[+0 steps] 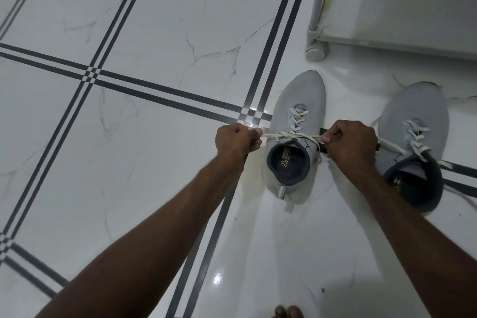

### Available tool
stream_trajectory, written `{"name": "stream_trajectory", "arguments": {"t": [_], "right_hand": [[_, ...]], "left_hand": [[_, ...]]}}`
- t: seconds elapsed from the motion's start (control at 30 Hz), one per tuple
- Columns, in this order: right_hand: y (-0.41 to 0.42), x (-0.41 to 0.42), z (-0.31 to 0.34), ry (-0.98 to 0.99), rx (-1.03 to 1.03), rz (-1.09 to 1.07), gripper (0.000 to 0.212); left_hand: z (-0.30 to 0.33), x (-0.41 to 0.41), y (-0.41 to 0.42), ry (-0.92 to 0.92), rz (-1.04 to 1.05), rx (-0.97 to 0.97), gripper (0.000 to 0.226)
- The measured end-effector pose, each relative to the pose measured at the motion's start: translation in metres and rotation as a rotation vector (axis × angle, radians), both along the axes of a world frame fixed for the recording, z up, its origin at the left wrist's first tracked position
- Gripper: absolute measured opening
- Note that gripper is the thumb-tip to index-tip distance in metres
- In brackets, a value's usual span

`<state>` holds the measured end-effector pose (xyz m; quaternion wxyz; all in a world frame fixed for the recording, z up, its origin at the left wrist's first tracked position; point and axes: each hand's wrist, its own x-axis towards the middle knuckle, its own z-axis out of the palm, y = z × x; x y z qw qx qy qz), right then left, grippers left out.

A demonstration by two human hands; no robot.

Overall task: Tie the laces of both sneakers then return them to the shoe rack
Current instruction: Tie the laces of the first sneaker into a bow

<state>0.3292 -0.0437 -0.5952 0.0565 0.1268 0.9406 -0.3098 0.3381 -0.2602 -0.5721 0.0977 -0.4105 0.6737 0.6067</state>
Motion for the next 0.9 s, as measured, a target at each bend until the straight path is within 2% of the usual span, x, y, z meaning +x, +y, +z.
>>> {"name": "stream_trajectory", "arguments": {"t": [0.13, 0.2, 0.27, 0.37, 0.43, 0.53, 0.67, 0.73, 0.8, 0.9], "right_hand": [[-0.002, 0.0, 0.005, -0.011, 0.019, 0.043, 0.01], [0.004, -0.003, 0.005, -0.026, -0.017, 0.104, 0.008], [0.007, -0.006, 0.005, -0.035, -0.091, 0.157, 0.007], [0.009, -0.01, 0.008, -0.038, -0.161, 0.171, 0.012], [0.009, -0.013, 0.009, -0.049, -0.129, 0.212, 0.012], [0.011, -0.016, 0.01, -0.122, -0.159, 0.267, 0.01], [0.017, -0.025, 0.01, -0.181, -0.161, 0.365, 0.027], [0.022, -0.03, 0.01, -0.27, -0.241, 0.374, 0.032], [0.027, -0.033, 0.007, -0.431, -0.41, 0.348, 0.034], [0.033, -0.037, -0.005, -0.62, -0.642, 0.302, 0.038]], "left_hand": [[-0.002, 0.0, -0.002, 0.041, -0.034, 0.002, 0.019], [-0.003, 0.0, -0.007, 0.081, -0.165, 0.0, 0.02], [-0.001, 0.0, -0.013, 0.094, -0.358, -0.014, 0.007], [0.004, -0.01, -0.027, 0.131, -0.676, -0.152, 0.013], [0.01, -0.018, -0.03, 0.12, -0.847, -0.267, 0.016], [0.019, -0.024, -0.025, 0.11, -1.044, -0.468, 0.015], [0.023, -0.026, -0.017, 0.238, -1.269, -0.652, 0.013], [0.021, -0.026, -0.018, 0.318, -1.305, -0.738, 0.012], [0.017, -0.022, -0.022, 0.37, -1.265, -0.783, 0.017], [0.004, -0.011, -0.032, 0.359, -1.23, -0.777, 0.024]]}}
